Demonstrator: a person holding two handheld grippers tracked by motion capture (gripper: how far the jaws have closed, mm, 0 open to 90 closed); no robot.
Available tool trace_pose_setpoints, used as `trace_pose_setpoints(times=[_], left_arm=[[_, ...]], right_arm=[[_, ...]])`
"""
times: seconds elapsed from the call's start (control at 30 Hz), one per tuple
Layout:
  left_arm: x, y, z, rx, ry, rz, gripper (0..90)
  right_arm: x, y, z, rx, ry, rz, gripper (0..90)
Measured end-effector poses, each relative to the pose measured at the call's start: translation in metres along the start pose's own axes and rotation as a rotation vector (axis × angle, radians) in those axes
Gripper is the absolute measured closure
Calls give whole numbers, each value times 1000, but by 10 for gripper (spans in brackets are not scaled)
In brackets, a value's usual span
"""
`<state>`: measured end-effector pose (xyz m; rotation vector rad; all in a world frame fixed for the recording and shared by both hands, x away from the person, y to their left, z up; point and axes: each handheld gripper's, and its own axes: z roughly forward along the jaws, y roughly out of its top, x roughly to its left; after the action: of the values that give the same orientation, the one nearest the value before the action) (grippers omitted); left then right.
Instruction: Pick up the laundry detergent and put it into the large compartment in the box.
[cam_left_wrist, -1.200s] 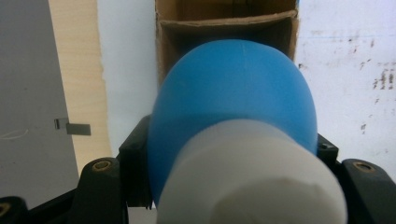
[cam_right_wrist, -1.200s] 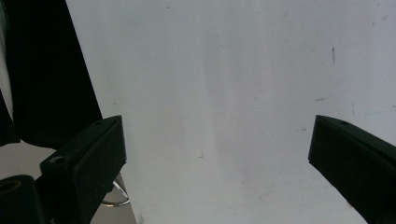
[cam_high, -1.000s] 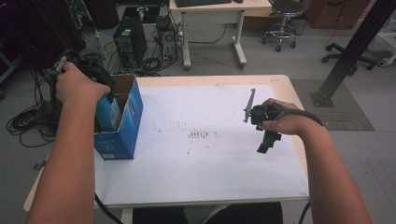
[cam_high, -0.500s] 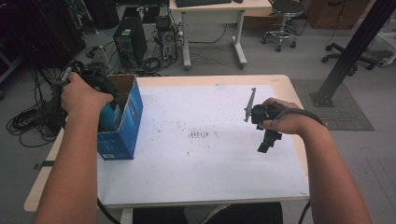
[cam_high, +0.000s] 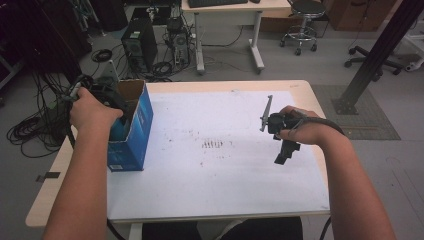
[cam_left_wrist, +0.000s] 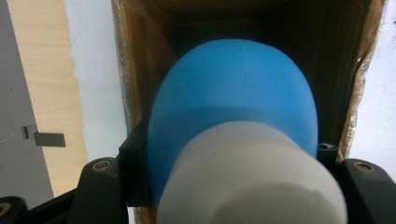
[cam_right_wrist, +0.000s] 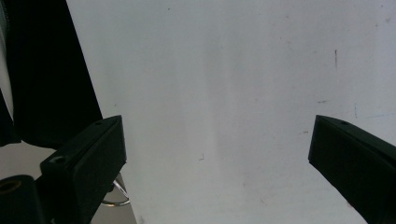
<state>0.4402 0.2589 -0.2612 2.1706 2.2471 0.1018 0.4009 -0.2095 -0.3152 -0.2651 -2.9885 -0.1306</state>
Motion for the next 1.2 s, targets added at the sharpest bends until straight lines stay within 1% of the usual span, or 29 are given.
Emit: trace_pose_setpoints(times=[0.3,0.43,0.47,0.57,0.73,0.87,0.97,1.07,1.2], left_arm=[[-2,-1,7,-4,9,3,376],[-3,-1,10,4,6,10,376],[-4,-1,12,7,8,15,376],[-2,-1,18,16,6,8,376],[-3,-2,24,20,12,12,376],[-3,-2,24,25,11,11,376],[-3,-3,24,18,12,10,376],[-3,-3,24,20,13,11,375],[-2,-2,24,23,7,10,374]], right_arm=[[0,1,0,-4,-1,-2,39],[0,0,1,-4,0,-6,39],[0,-1,1,-3,2,2,39],[0,-2,2,-7,2,-4,39],[0,-4,3,-9,3,0,39],[1,-4,2,-7,2,4,39],[1,-5,2,-7,1,6,39],[2,-5,1,-12,-1,1,39],[3,-6,1,-12,-2,2,39]])
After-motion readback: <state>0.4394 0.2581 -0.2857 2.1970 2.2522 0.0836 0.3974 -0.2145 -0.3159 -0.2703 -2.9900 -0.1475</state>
